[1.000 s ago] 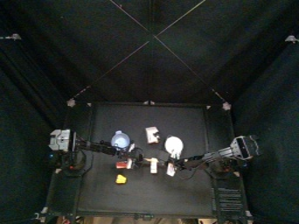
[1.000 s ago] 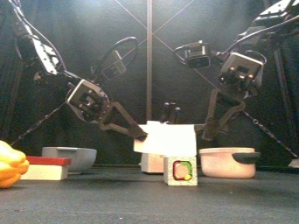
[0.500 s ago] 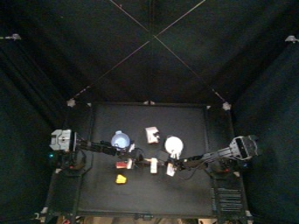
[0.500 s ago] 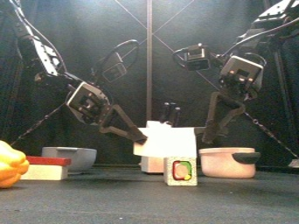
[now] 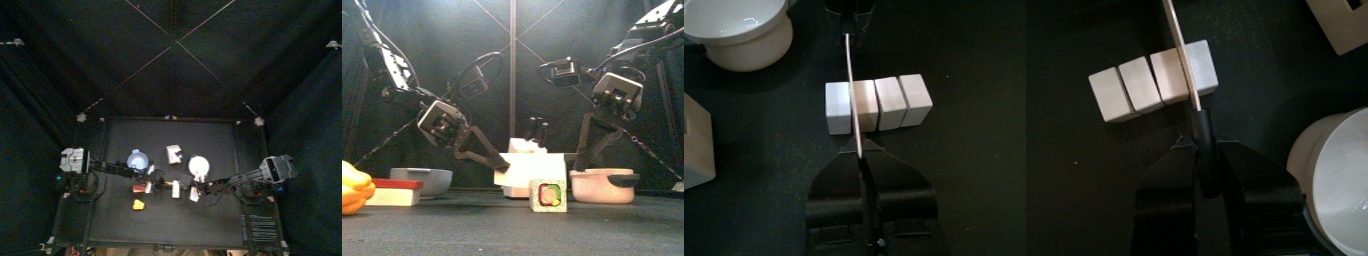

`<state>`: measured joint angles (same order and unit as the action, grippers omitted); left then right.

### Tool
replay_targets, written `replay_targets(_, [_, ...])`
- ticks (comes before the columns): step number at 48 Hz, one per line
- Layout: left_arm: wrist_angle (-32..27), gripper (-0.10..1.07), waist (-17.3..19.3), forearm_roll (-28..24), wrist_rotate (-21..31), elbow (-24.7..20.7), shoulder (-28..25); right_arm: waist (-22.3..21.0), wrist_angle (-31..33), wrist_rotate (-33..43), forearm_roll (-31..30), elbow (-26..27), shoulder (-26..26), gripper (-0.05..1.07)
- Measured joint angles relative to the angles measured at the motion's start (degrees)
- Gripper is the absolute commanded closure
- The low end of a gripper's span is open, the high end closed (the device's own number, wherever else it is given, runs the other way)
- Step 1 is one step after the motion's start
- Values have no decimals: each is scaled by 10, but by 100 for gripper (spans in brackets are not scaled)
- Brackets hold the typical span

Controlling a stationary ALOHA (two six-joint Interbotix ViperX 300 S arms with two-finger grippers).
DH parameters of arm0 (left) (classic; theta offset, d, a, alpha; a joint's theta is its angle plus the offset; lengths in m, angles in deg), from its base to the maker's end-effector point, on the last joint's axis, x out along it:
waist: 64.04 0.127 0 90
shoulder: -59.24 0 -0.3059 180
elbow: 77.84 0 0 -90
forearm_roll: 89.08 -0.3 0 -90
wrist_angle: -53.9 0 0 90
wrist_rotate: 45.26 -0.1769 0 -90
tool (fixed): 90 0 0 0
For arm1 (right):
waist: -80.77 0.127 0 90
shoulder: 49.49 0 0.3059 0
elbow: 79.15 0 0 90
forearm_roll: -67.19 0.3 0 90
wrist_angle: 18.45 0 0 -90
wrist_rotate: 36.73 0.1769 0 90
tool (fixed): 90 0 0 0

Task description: Cut sushi roll

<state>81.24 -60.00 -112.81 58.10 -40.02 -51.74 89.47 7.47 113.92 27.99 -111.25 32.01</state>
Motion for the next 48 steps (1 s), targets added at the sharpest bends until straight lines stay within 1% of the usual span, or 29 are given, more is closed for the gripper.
replay_targets(9, [0, 75, 0, 0, 1, -1, -9, -3, -1, 0, -1, 2, -9, 67])
replay_targets(30, [-21, 75, 0, 0, 1, -4, -18, -10, -9, 0, -1, 2, -38, 67])
replay_targets(48, [-28, 75, 3, 0, 1, -6, -26, -17, -9, 0, -1, 3, -46, 67])
